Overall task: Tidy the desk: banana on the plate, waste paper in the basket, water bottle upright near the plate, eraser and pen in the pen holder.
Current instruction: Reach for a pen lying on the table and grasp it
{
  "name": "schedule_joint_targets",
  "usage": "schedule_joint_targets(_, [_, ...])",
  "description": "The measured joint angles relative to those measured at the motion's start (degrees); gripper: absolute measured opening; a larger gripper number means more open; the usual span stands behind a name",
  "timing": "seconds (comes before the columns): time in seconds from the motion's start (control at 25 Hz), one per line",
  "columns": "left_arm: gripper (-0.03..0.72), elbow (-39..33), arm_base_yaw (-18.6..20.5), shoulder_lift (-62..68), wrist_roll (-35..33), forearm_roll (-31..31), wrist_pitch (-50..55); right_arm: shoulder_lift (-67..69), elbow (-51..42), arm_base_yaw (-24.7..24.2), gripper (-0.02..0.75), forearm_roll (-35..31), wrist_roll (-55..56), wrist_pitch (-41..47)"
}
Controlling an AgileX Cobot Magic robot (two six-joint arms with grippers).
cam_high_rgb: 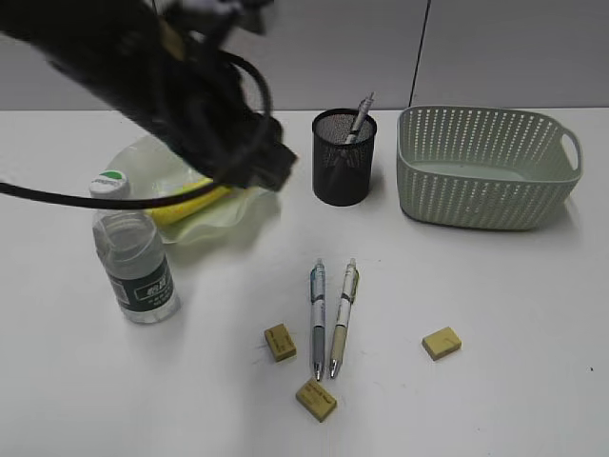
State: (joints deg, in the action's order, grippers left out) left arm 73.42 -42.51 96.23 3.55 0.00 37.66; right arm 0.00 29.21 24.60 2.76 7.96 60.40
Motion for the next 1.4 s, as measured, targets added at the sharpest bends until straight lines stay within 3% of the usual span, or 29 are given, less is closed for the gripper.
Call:
schedule_joint_targets(0.2, [0.459, 8.7, -0.7, 15.9, 10.1, 1.3, 1.0, 0.0, 0.0, 0.0, 0.345, 0.1, 0.0, -0.4])
schedule_joint_targets(0.6, [0.44, 21.4, -1.7, 32.9, 20.7, 4.4, 7.5, 0.0, 0.0, 0.0, 0.309, 0.1, 0.0, -0.5])
schedule_joint_targets(0.8, [0.365, 22.1, -2.6, 34.6, 24.0, 8.6, 9.6, 0.0, 0.0, 0.0, 0.307, 0.1, 0.0, -0.5])
schedule_joint_targets(1.04, [0.132, 22.4, -2.9, 34.9, 24.7, 9.0, 9.2, 0.0, 0.0, 0.0, 0.3, 0.1, 0.0, -0.5])
schedule_joint_targets(1.24, [0.118, 22.3, -3.0, 33.8, 24.7, 8.9, 8.0, 0.0, 0.0, 0.0, 0.3, 0.1, 0.0, -0.5])
schedule_joint_targets(1.4, [0.115, 22.1, -3.0, 27.9, 24.7, 10.2, 0.2, 0.0, 0.0, 0.0, 0.298, 0.1, 0.0, -0.5])
